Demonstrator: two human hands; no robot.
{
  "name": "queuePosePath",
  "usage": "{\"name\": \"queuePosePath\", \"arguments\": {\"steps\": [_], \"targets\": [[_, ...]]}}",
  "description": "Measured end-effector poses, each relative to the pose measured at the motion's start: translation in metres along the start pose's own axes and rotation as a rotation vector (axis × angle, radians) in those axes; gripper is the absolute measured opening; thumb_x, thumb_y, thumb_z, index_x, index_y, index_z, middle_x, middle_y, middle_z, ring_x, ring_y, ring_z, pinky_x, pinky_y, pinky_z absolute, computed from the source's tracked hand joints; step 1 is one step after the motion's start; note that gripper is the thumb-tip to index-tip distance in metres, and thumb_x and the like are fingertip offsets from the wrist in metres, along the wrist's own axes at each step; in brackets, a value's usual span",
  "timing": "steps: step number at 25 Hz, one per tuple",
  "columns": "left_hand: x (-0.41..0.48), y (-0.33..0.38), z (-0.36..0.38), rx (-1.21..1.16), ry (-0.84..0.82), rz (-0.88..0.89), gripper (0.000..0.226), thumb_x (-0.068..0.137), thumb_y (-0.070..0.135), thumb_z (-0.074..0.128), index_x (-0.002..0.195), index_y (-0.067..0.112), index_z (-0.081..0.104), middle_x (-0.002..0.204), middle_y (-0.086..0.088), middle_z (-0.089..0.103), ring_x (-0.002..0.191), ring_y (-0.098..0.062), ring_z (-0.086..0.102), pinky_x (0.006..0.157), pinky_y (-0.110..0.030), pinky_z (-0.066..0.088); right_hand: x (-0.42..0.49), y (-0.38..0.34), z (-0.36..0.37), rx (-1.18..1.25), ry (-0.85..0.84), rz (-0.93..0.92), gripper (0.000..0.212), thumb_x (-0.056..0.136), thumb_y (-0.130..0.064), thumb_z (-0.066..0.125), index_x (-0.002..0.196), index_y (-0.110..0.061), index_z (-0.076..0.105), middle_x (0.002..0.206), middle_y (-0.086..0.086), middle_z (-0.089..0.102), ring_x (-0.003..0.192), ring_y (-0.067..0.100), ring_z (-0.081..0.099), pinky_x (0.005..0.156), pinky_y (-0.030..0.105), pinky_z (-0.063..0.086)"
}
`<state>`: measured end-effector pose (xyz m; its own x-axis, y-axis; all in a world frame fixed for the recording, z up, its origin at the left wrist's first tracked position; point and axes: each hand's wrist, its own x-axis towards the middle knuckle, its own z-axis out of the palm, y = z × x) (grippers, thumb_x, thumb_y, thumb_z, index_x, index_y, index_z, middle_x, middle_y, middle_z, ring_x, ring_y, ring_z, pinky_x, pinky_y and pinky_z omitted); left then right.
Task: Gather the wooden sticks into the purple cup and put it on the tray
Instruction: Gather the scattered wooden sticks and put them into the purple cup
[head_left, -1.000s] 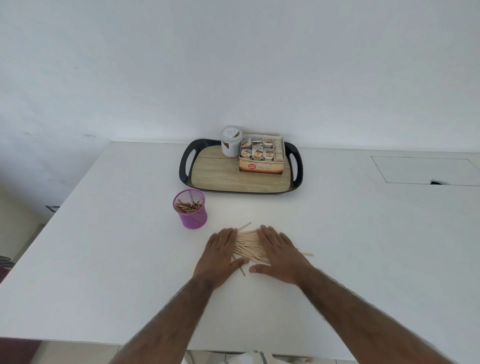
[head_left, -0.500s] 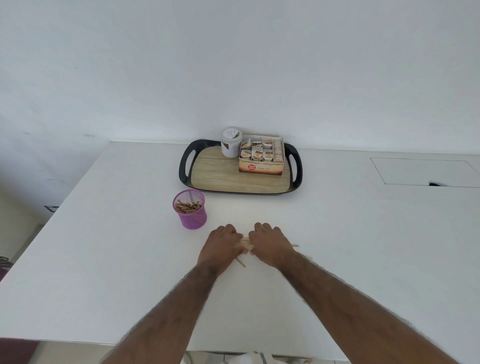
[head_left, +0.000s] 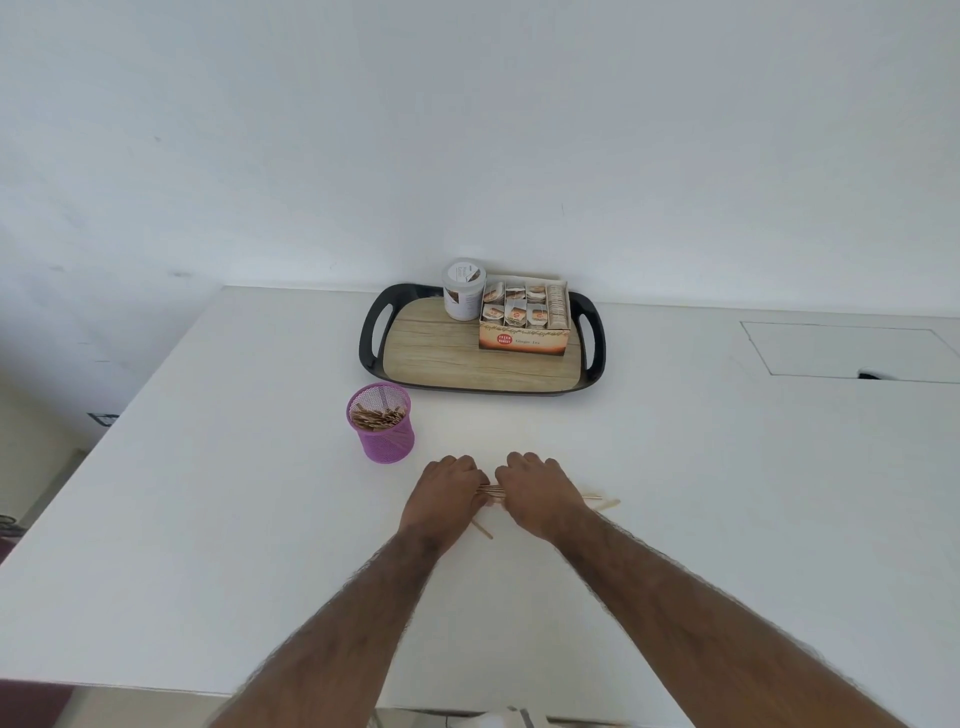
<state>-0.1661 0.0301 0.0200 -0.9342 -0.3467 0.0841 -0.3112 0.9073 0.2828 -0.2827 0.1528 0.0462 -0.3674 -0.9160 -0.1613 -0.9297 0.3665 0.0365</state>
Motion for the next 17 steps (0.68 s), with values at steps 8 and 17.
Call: {"name": "queuePosePath", "arguments": {"steps": [8, 17], "targets": [[0.006, -0.001, -0.002, 0.076, 0.041, 0.053, 0.019, 0.100, 0.027, 0.055, 0.100, 0.021, 0.074, 0.091, 0.002, 0.065, 0.088, -0.023, 0.057, 0.079, -0.034, 0.040, 0.000, -0.001, 0.002, 0.029, 0.067, -0.012, 0.027, 0.096, -0.006, 0.043, 0.121, -0.012, 0.053, 0.121, 0.009, 0.054, 0.111, 0.029, 0.053, 0.081, 0.040, 0.042], [0.014, 0.004, -0.019, -0.069, 0.080, 0.033, 0.026, 0.100, 0.037, 0.057, 0.106, 0.016, 0.071, 0.101, -0.001, 0.065, 0.093, -0.021, 0.061, 0.075, -0.035, 0.049, 0.006, 0.011, -0.003, 0.154, 0.061, -0.021, 0.024, 0.095, -0.003, 0.040, 0.116, -0.013, 0.049, 0.111, 0.008, 0.057, 0.099, 0.029, 0.057, 0.079, 0.039, 0.038]]}}
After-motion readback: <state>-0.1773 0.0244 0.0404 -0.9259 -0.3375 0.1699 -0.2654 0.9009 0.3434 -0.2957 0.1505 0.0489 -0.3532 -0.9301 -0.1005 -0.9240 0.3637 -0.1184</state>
